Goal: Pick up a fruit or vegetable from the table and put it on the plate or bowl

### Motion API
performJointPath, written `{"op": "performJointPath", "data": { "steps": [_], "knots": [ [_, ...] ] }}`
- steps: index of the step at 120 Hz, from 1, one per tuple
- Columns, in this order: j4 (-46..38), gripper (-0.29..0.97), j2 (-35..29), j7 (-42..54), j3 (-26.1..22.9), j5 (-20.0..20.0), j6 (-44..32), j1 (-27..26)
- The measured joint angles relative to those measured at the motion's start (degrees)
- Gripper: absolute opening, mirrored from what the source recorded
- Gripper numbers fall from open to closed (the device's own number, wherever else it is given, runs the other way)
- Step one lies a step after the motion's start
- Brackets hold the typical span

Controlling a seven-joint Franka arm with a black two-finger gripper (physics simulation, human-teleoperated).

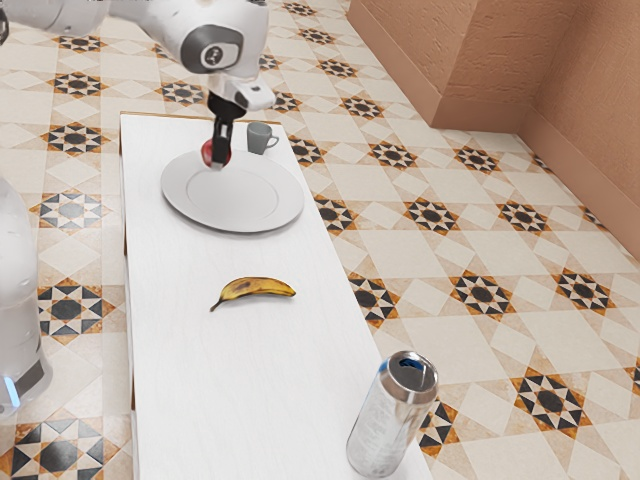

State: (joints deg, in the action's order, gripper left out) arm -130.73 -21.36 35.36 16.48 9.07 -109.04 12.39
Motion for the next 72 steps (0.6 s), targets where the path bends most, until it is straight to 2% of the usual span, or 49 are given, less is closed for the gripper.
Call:
{"op": "performJointPath", "data": {
  "steps": [31, 52, 72],
  "knots": [
    [0.6, 0.34, 3.6, 0.5, -0.1, -0.8, -2.9, 0.0],
    [0.6, 0.55, 3.7, 1.0, -0.5, -2.4, -3.6, -0.2],
    [1.0, 0.64, 3.6, 1.4, -0.6, -4.7, -3.7, -0.2]
  ]
}}
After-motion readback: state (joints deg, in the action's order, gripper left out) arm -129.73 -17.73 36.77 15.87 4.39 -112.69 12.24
